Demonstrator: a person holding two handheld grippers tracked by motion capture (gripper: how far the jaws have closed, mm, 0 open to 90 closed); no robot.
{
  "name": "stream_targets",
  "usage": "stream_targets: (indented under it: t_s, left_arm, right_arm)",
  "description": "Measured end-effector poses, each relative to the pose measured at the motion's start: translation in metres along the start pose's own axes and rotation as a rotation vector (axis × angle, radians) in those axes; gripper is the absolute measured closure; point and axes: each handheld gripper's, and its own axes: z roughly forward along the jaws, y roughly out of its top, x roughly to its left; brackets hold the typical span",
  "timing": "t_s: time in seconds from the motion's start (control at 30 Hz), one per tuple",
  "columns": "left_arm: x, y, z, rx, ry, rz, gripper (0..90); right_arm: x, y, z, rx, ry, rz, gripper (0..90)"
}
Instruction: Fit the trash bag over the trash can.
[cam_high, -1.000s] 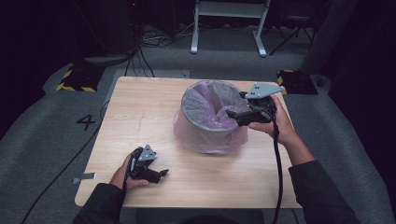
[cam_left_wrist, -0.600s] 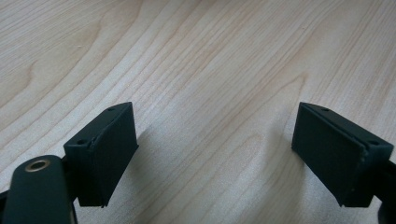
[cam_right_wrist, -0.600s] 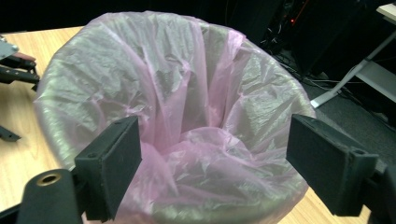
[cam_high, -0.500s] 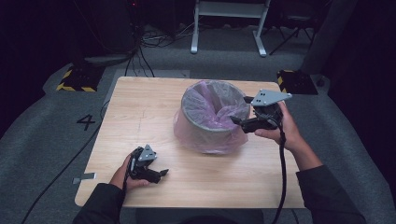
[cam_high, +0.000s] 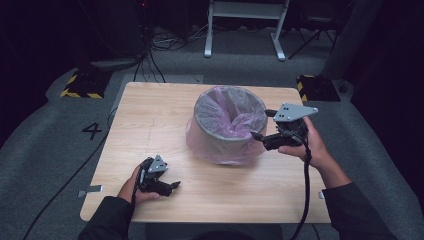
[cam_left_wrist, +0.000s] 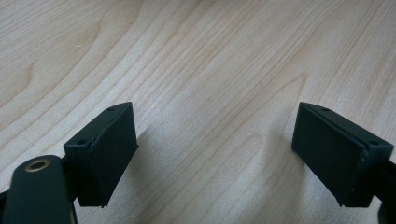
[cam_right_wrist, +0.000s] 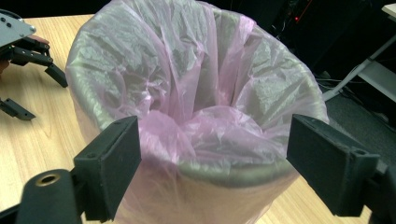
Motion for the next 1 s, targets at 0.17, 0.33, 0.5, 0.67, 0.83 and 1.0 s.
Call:
stream_targets:
  t_s: [0.17, 0.33, 0.5, 0.67, 0.83, 1.0]
  left_arm:
    - [0.000, 0.000, 0.000, 0.000, 0.000, 0.000, 13.9]
    - [0.000, 0.000, 0.000, 0.000, 0.000, 0.000, 13.9]
    - [0.000, 0.000, 0.000, 0.000, 0.000, 0.000, 13.9]
    - [0.000, 0.000, 0.000, 0.000, 0.000, 0.000, 13.9]
    - [0.000, 0.000, 0.000, 0.000, 0.000, -0.001, 13.9]
    - [0.000, 0.000, 0.000, 0.000, 0.000, -0.001, 13.9]
  right_arm:
    - [0.002, -0.006, -0.002, 0.016, 0.001, -0.003, 17.7]
    - [0.005, -0.011, -0.003, 0.026, -0.001, -0.008, 17.7]
    - [0.006, -0.015, -0.004, 0.035, -0.001, -0.012, 17.7]
    - [0.007, -0.019, -0.003, 0.050, -0.004, -0.014, 17.7]
    - [0.008, -0.024, -0.003, 0.060, -0.009, -0.016, 17.7]
    - [0.010, -0.029, -0.002, 0.076, -0.005, -0.019, 17.7]
